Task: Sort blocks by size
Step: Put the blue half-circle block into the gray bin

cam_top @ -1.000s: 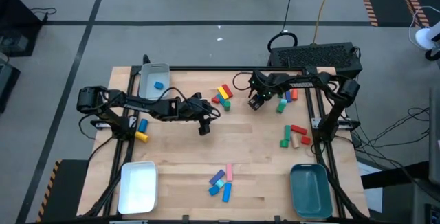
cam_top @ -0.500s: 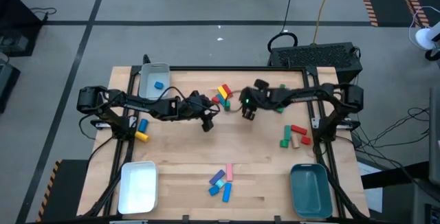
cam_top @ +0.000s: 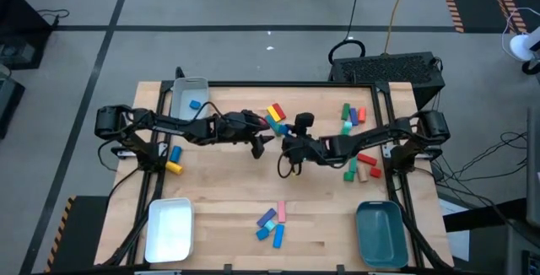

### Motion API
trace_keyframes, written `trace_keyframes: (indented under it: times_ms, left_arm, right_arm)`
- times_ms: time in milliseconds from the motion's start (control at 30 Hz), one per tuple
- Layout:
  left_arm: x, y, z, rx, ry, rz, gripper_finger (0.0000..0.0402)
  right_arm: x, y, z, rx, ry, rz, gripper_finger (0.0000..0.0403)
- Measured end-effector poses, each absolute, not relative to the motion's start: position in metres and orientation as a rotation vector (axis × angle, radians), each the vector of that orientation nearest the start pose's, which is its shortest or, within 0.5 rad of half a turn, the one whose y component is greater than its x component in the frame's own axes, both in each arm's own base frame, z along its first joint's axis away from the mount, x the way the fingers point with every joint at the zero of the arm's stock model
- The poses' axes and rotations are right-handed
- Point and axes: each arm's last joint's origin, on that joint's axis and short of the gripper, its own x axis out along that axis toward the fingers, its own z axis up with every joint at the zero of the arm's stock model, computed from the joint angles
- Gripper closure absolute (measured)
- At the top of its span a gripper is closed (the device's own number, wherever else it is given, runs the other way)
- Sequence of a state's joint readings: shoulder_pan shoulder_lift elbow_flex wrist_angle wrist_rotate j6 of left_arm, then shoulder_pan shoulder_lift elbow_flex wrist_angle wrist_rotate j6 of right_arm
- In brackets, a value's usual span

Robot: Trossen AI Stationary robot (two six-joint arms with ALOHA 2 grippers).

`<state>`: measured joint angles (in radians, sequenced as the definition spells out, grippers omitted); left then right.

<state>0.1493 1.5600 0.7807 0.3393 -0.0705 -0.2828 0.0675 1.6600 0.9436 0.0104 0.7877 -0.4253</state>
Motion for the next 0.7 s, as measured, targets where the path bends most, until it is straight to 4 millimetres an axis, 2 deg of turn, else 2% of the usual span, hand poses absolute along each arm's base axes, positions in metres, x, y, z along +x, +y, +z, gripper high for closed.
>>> trace_keyframes:
  times_ms: [133,700]
  left_arm:
    - [0.320,0.048,0.202,-0.313,0.352,0.221,0.0191]
    - [0.321,0.057,0.208,-0.408,0.273,0.237,0.0191]
  right_arm:
    - [0.337,0.006,0.195,-0.721,0.785,-0.532,0.0281]
    - [0.344,0.015,0.206,-0.786,0.677,-0.474,0.0280]
